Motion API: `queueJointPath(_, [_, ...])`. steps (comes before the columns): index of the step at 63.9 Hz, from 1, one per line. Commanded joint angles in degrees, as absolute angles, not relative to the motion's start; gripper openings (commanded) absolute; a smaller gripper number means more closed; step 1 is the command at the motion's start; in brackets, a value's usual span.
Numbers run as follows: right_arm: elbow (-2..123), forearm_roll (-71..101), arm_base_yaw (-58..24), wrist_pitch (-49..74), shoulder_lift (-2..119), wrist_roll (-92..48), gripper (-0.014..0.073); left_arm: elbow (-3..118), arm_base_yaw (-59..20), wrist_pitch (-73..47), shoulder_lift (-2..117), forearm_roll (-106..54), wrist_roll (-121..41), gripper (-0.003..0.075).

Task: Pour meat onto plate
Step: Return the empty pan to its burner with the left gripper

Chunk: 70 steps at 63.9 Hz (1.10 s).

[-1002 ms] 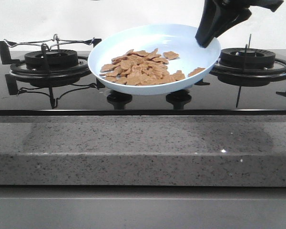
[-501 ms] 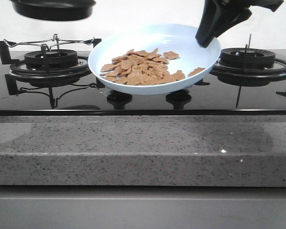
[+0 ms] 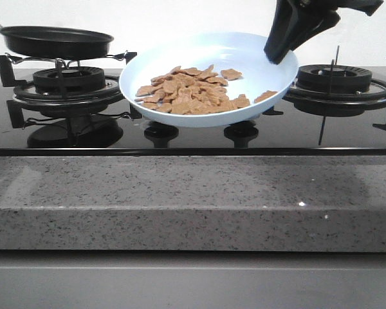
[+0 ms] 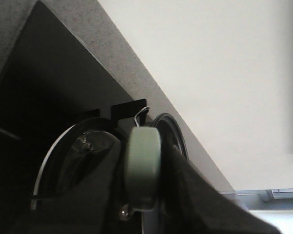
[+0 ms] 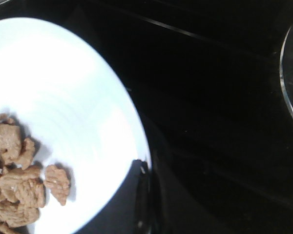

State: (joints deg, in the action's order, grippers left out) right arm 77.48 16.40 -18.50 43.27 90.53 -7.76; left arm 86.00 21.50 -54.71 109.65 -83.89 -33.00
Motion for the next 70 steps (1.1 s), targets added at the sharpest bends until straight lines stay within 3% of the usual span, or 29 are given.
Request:
queueJointPath(1, [79.1, 17.8, -18.4, 40.3, 87.9, -8.0, -0.007, 87.8, 21.6, -55.9, 106.5, -86.5, -32.2, -0.002])
queueJointPath(12, [79.1, 17.8, -18.4, 40.3, 87.9, -8.0, -0.007, 87.8, 21.5, -55.6, 106.5, -85.7, -31.4, -0.0018])
queueJointPath(17, [79.1, 17.8, -18.4, 40.3, 87.9, -8.0, -0.007, 87.8, 21.5, -55.6, 106.5, -85.4, -31.4, 0.0022])
queueJointPath(23, [79.1, 17.8, -18.4, 40.3, 87.9, -8.0, -0.007, 87.8, 21.5, -55.6, 106.5, -84.3, -31.4, 0.0155])
queueJointPath(31, [79.1, 17.8, -18.4, 40.3, 87.9, -8.0, -0.007, 87.8, 21.5, -56.3, 106.5, -82.6, -31.4, 0.0424])
queueJointPath(38, [79.1, 17.8, -18.4, 40.3, 87.9, -8.0, -0.007, 87.8, 21.5, -59.5, 106.5, -81.4, -31.4, 0.0543])
queueJointPath(62, [79.1, 17.8, -18.4, 40.3, 87.9, -8.0, -0.007, 87.8, 21.6, -69.2, 106.2, -75.0, -29.6, 0.0539])
queueJointPath(66, [79.1, 17.8, -18.4, 40.3, 87.9, -8.0, -0.007, 87.8, 21.6, -69.4, 106.0, -74.6, -29.4, 0.0506])
queueJointPath(70, [79.1, 17.8, -18.4, 40.3, 87.9, -8.0, -0.007, 87.8, 21.6, -69.9, 105.8, -74.5, -29.4, 0.0424])
